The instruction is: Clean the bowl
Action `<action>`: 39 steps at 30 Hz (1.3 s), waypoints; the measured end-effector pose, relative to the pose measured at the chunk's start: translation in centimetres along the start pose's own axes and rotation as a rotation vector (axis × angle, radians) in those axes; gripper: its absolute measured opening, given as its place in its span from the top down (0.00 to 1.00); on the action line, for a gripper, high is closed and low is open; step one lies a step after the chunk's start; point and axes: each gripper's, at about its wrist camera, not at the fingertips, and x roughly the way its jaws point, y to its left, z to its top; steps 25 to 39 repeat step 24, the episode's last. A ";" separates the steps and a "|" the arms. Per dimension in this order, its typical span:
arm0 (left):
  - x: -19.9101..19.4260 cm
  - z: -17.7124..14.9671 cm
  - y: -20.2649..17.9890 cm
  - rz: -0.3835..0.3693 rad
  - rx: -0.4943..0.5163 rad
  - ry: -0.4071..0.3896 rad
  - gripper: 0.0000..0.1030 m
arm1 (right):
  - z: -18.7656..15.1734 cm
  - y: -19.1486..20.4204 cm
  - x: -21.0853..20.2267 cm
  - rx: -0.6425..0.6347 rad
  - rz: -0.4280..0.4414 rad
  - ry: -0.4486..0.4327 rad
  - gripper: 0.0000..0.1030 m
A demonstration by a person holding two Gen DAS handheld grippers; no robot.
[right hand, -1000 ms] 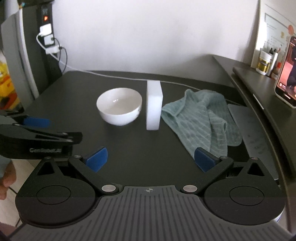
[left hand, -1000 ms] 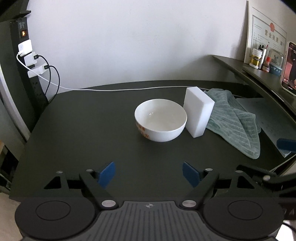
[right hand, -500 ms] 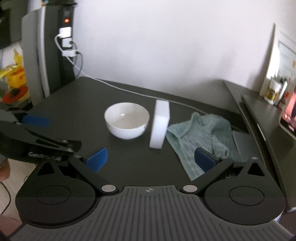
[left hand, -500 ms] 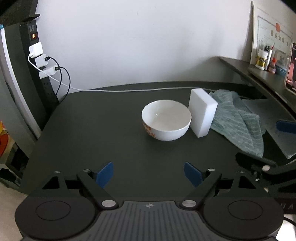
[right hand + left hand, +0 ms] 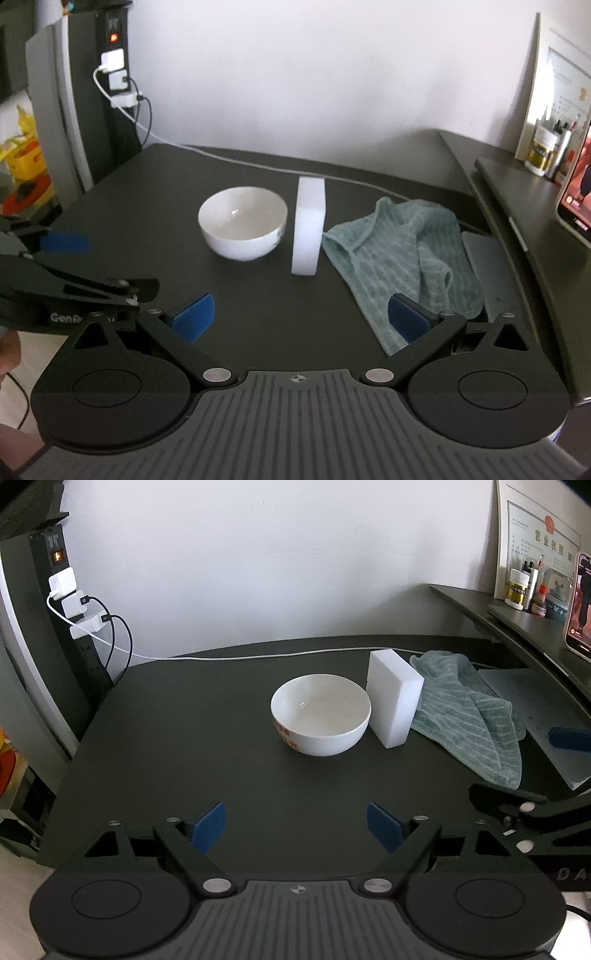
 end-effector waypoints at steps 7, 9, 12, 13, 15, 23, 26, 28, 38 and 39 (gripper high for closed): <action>-0.2 -0.1 0.4 -0.011 0.010 -0.006 0.19 | 0.1 0.3 -0.6 -0.022 -0.008 -0.018 0.00; -0.3 -0.1 0.3 -0.019 0.011 -0.007 0.19 | 0.1 0.4 -0.5 -0.036 -0.009 -0.019 0.00; -0.2 0.0 0.1 -0.020 0.012 -0.007 0.19 | 0.0 0.4 -0.5 -0.043 -0.007 -0.018 0.00; -0.1 -0.1 0.2 -0.021 0.012 -0.005 0.19 | 0.1 0.4 -0.5 -0.043 -0.004 -0.018 0.00; -0.1 -0.1 0.2 -0.024 0.015 -0.005 0.19 | 0.1 0.4 -0.6 -0.043 0.000 -0.017 0.00; -0.4 0.0 0.2 -0.036 0.038 -0.042 0.20 | 0.1 0.3 -0.6 -0.040 0.000 -0.018 0.00; -0.3 0.0 0.2 -0.039 0.038 -0.039 0.20 | 0.1 0.3 -0.5 -0.040 0.000 -0.018 0.00; -0.3 0.0 0.2 -0.039 0.038 -0.039 0.20 | 0.1 0.3 -0.5 -0.040 0.000 -0.018 0.00; -0.3 0.0 0.2 -0.039 0.038 -0.039 0.20 | 0.1 0.3 -0.5 -0.040 0.000 -0.018 0.00; -0.3 0.0 0.2 -0.039 0.038 -0.039 0.20 | 0.1 0.3 -0.5 -0.040 0.000 -0.018 0.00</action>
